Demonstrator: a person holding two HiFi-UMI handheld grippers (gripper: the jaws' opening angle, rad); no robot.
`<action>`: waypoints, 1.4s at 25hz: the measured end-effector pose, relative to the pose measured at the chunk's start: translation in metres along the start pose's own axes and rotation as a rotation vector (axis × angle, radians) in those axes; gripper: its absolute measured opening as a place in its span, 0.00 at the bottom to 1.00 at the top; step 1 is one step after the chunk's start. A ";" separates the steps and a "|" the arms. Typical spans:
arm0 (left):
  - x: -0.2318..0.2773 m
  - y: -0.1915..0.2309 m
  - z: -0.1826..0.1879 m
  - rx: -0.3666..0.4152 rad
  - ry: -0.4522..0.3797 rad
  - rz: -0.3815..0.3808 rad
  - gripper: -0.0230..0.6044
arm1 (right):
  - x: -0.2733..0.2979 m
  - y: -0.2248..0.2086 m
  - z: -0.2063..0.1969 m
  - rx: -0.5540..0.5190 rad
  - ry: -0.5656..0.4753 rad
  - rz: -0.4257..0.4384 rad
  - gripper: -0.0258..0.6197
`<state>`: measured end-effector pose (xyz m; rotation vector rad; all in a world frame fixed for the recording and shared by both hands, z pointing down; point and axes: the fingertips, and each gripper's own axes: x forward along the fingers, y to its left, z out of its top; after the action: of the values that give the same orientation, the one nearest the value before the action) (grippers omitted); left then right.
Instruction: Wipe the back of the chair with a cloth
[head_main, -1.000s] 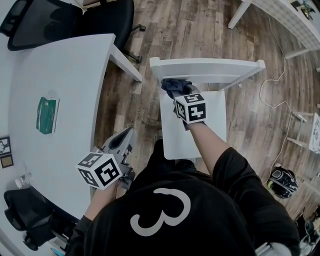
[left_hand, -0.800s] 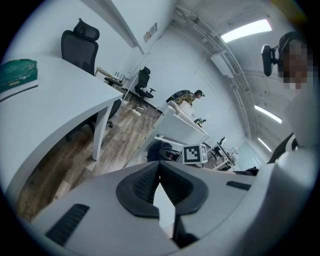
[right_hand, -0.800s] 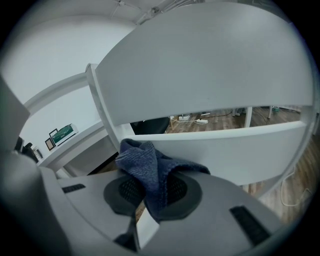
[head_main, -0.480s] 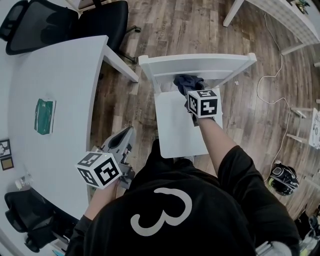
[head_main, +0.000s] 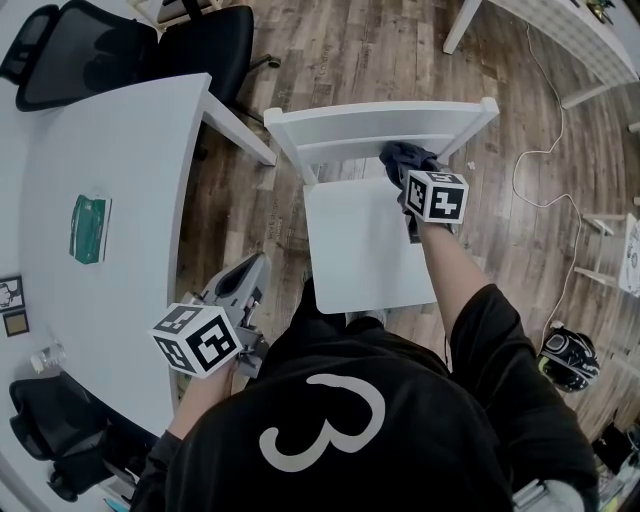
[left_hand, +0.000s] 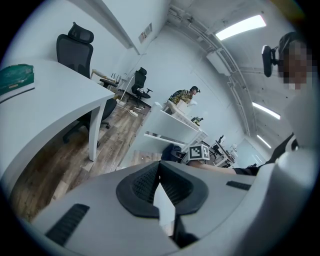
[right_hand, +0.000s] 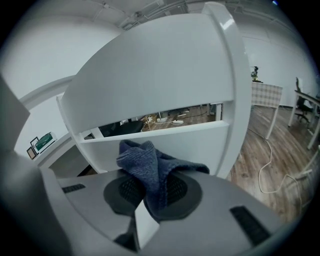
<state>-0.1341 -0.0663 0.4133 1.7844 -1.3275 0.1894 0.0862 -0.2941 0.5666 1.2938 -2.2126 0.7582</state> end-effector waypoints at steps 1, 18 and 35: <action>0.000 -0.001 -0.001 -0.002 0.000 0.001 0.06 | -0.001 -0.005 0.001 -0.001 0.001 -0.005 0.12; -0.018 -0.034 -0.017 0.021 -0.057 -0.001 0.06 | -0.032 -0.075 0.004 -0.005 -0.002 -0.061 0.12; -0.038 -0.147 -0.055 0.075 -0.105 -0.171 0.06 | -0.289 0.090 0.007 -0.149 -0.214 0.560 0.12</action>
<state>-0.0079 0.0056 0.3439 1.9845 -1.2468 0.0524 0.1353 -0.0800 0.3578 0.7079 -2.7909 0.6476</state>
